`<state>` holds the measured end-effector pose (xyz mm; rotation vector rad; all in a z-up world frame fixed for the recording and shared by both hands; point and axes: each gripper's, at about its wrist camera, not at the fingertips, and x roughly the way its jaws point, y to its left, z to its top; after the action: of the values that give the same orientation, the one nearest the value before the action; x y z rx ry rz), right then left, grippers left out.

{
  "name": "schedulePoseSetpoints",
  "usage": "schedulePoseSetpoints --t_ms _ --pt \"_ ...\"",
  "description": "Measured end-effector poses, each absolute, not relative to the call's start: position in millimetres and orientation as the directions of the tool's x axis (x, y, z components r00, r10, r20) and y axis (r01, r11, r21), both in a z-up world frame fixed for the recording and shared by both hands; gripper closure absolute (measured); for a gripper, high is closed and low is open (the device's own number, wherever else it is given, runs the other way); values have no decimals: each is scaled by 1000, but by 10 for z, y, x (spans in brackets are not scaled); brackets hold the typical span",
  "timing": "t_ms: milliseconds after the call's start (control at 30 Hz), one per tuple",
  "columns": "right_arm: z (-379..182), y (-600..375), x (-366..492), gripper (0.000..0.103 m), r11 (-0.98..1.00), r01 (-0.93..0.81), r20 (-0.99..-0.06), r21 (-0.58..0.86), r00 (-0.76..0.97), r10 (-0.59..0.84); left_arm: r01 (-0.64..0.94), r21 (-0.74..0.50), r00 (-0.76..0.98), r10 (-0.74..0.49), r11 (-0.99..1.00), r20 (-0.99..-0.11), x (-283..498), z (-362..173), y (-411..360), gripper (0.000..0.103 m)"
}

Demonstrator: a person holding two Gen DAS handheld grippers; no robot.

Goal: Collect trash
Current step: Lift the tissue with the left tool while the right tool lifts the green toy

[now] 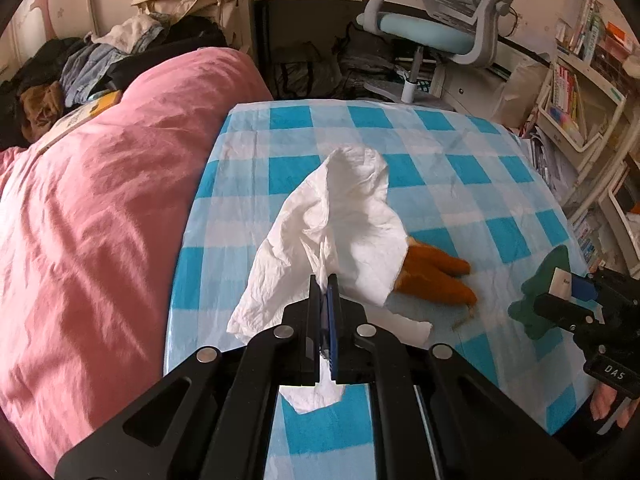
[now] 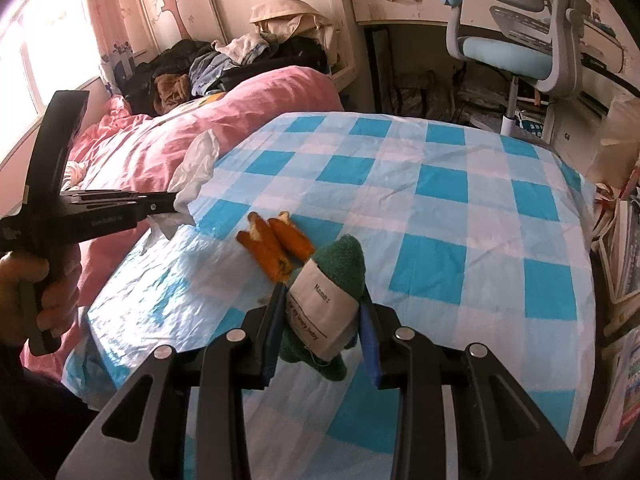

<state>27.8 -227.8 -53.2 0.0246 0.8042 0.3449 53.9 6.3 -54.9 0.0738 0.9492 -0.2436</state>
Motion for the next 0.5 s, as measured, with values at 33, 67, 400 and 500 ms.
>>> schedulePoseSetpoints --t_ms 33,67,400,500 --pt "-530 -2278 245 69 944 -293 -701 154 641 314 238 -43 559 -173 970 -811 502 -543 63 99" --pt "-526 -2273 203 69 943 -294 -699 156 641 315 236 -42 561 -171 971 -810 454 -536 62 99" --pt "-471 -2186 -60 69 935 -326 -680 136 656 328 209 -45 614 -167 977 -772 51 -307 54 99" --pt "-472 -2178 -68 69 935 -326 -679 141 656 331 210 -43 625 -168 977 -762 9 -268 34 99"
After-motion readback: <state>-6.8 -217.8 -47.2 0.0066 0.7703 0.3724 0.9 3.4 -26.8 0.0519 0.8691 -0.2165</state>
